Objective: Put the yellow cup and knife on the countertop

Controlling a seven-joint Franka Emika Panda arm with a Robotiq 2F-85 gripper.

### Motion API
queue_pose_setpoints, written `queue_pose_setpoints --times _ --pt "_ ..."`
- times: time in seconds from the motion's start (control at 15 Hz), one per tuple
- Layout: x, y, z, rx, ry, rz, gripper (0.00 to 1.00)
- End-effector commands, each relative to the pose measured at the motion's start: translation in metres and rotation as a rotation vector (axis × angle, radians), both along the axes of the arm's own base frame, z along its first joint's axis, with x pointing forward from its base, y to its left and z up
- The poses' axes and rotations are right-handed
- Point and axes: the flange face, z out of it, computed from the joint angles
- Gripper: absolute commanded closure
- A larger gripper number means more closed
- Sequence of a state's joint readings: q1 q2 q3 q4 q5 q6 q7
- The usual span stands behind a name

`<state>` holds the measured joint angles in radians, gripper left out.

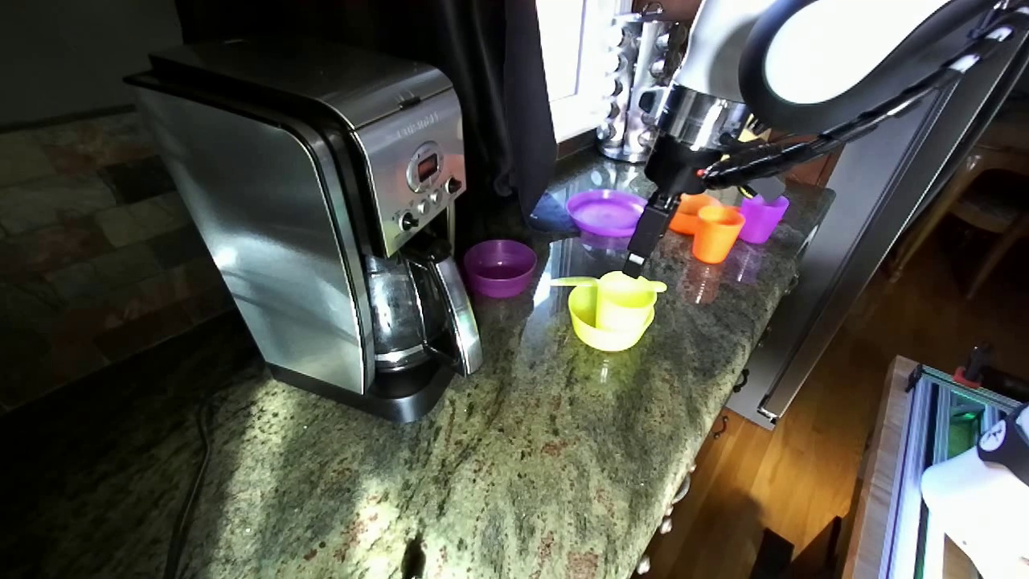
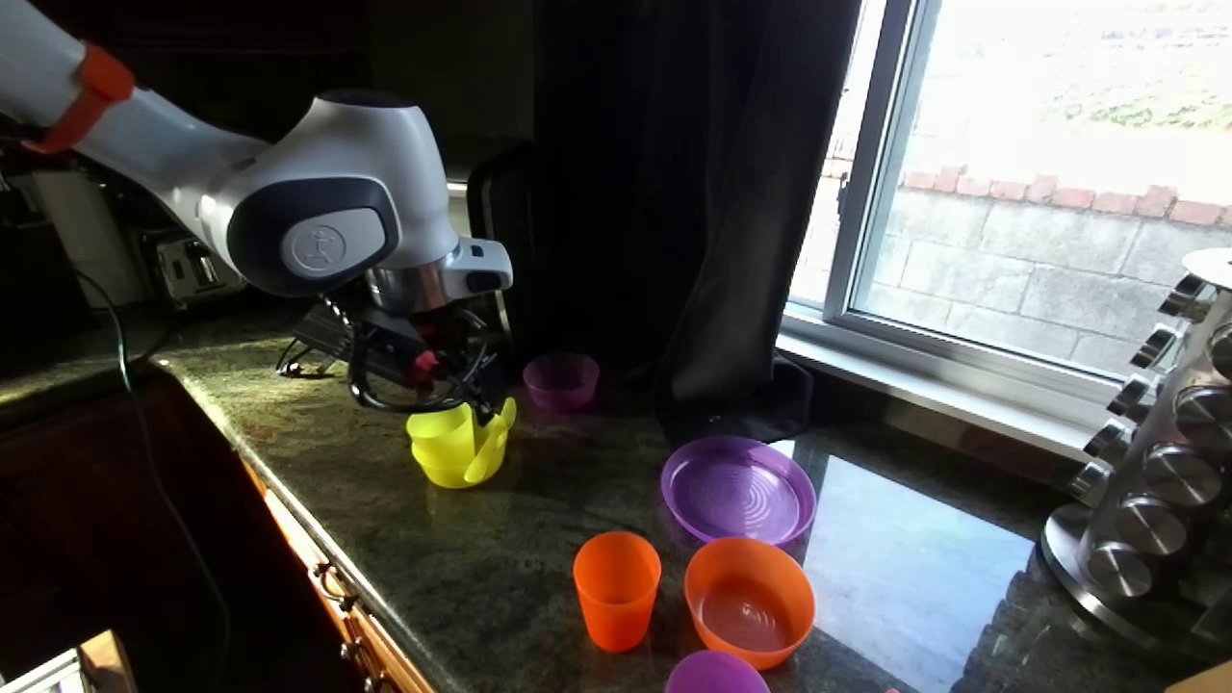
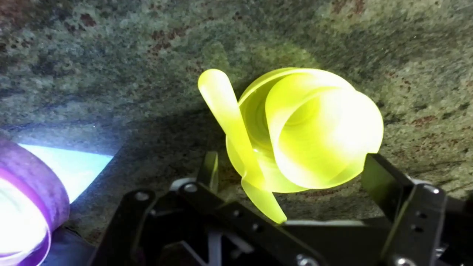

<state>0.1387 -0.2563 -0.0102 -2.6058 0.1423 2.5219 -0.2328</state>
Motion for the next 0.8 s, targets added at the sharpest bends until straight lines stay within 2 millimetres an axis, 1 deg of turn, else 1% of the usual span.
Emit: queue_pose_setpoints --times 0.0,0.07,0.13,0.2,0.27,0.33,0.47,0.73 --pt "0.004 0.0 -0.013 0.013 -0.014 -0.045 0.0" --pt "0.005 -0.001 -0.015 0.01 -0.012 -0.054 0.0" --pt "0.006 -0.002 -0.017 0.011 -0.008 -0.062 0.03" --pt "0.006 -0.002 -0.019 0.01 -0.001 -0.067 0.11" --pt "0.006 -0.003 -0.021 0.008 0.005 -0.072 0.15" --pt "0.006 -0.003 -0.023 0.009 0.01 -0.077 0.28" --pt "0.007 -0.004 -0.024 0.01 0.016 -0.087 0.47" --pt "0.007 -0.004 -0.026 0.017 0.022 -0.098 0.76"
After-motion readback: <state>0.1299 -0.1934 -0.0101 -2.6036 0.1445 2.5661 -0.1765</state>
